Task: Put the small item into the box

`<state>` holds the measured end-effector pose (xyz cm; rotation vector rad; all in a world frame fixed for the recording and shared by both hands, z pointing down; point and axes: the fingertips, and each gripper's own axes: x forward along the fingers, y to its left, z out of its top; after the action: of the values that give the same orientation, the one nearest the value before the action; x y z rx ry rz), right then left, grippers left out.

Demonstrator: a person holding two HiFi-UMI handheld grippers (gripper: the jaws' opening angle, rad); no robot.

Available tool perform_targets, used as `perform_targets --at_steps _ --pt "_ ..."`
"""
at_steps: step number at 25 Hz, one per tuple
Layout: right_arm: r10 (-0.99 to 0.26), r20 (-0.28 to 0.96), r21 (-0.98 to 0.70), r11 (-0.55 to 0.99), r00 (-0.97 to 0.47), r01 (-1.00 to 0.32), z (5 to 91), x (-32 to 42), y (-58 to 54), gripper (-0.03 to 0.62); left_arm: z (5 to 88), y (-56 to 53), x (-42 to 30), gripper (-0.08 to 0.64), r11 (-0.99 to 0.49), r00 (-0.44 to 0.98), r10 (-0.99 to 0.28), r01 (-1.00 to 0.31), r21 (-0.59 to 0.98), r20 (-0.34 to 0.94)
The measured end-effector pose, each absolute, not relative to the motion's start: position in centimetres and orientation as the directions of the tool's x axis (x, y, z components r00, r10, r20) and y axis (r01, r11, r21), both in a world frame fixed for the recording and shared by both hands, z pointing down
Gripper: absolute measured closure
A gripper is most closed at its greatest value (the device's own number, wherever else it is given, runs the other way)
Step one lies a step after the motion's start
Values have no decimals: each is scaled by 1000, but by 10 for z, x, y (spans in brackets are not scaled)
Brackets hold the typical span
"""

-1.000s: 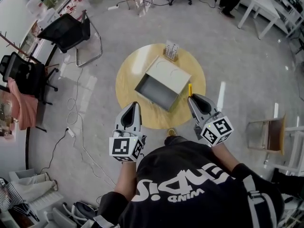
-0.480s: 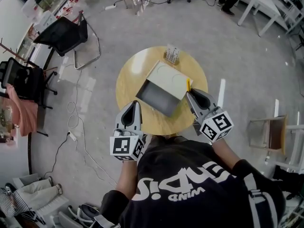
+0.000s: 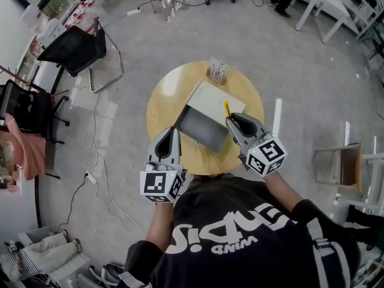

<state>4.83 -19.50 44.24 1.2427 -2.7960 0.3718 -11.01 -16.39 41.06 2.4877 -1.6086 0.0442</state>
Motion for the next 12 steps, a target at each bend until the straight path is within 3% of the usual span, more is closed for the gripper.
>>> perform_targets --at_steps 12 --pt "-644 345 -35 718 -682 -695 519 2 -221 534 418 -183 -109 552 -432 450 -884 -890 147 124"
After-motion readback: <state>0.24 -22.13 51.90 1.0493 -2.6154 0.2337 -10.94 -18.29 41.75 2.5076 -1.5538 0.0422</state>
